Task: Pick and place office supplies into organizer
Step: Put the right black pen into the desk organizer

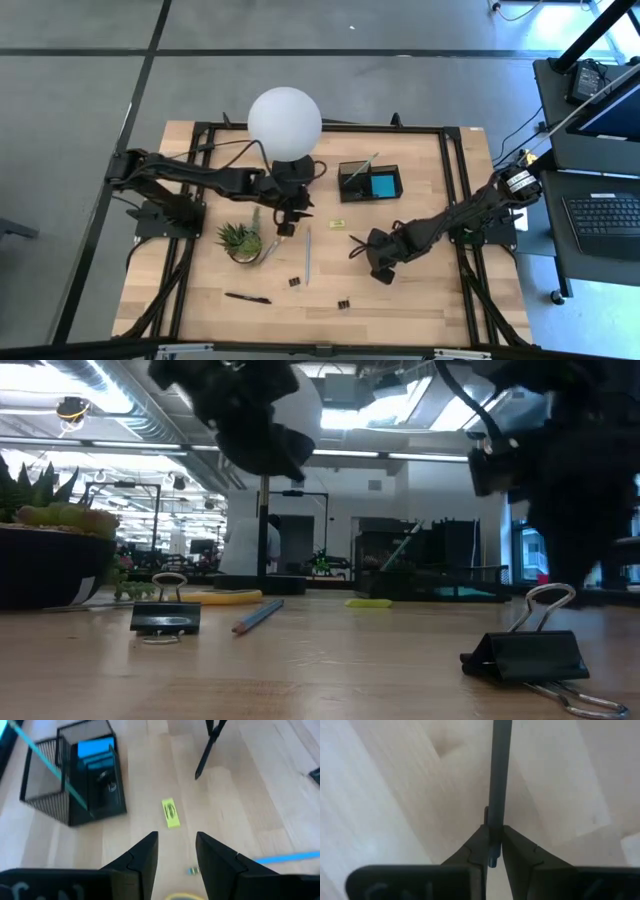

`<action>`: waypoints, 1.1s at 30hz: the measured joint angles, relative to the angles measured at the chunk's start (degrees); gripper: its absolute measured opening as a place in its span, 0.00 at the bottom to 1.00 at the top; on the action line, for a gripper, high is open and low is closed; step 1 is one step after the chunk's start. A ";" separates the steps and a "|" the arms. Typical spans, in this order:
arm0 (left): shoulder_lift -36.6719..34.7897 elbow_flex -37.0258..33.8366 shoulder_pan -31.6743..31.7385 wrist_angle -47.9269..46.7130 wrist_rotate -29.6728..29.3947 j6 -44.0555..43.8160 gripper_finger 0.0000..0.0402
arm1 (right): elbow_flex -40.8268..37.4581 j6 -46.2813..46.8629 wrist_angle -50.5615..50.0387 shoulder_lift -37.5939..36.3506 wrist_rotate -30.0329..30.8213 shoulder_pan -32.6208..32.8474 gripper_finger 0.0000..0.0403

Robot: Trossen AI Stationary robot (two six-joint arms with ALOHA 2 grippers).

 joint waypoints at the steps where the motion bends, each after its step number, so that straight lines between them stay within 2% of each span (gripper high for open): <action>1: -0.77 -0.91 0.00 0.17 -0.02 -0.58 0.32 | 1.09 -0.87 -1.09 0.00 0.46 -0.22 0.13; 8: -5.94 -7.43 0.00 0.09 -0.38 -5.14 0.32 | 11.48 -3.91 -16.79 0.00 8.40 -0.95 0.13; 15: -7.16 -11.21 -0.50 -0.14 -0.59 -7.56 0.32 | 20.52 -7.62 -34.06 -0.02 18.09 -3.41 0.13; 24: -7.11 -12.40 -0.55 -1.25 -0.79 -9.57 0.32 | 24.45 -23.53 -38.71 -0.02 19.74 -12.93 0.13; 30: -7.11 -12.40 -0.56 -1.35 -0.79 -9.57 0.32 | 25.80 -34.61 -40.56 -0.02 26.40 -18.76 0.13; 33: -7.11 -12.40 -0.57 -1.37 -0.79 -9.53 0.32 | 25.90 -40.93 -40.65 -0.02 31.89 -20.49 0.13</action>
